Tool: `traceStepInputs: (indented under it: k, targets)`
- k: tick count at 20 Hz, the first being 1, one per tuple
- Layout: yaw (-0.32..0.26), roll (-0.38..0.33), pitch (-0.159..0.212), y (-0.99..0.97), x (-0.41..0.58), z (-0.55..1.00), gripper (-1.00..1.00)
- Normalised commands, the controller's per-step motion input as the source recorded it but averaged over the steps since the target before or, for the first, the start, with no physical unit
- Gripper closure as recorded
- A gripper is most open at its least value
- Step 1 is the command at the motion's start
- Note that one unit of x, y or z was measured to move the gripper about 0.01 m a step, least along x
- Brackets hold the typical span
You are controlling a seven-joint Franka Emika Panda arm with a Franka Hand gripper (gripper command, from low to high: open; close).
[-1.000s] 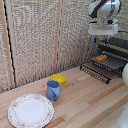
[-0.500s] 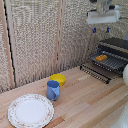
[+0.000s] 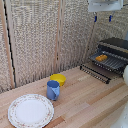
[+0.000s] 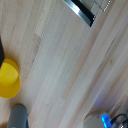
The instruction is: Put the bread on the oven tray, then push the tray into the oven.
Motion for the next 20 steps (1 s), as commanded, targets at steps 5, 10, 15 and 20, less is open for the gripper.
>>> traceStepInputs:
  k: [5,10,15,20]
  targets:
    - [0.286,-0.259,0.132,0.0,-0.021,-0.33,-1.0]
    - [0.227,-0.336,0.153,0.0,-0.152,-0.24,-1.0]
    - [0.214,-0.358,0.15,0.0,-0.19,-0.18,-1.0]
    - [0.212,-0.361,0.148,0.0,-0.194,-0.17,-1.0]
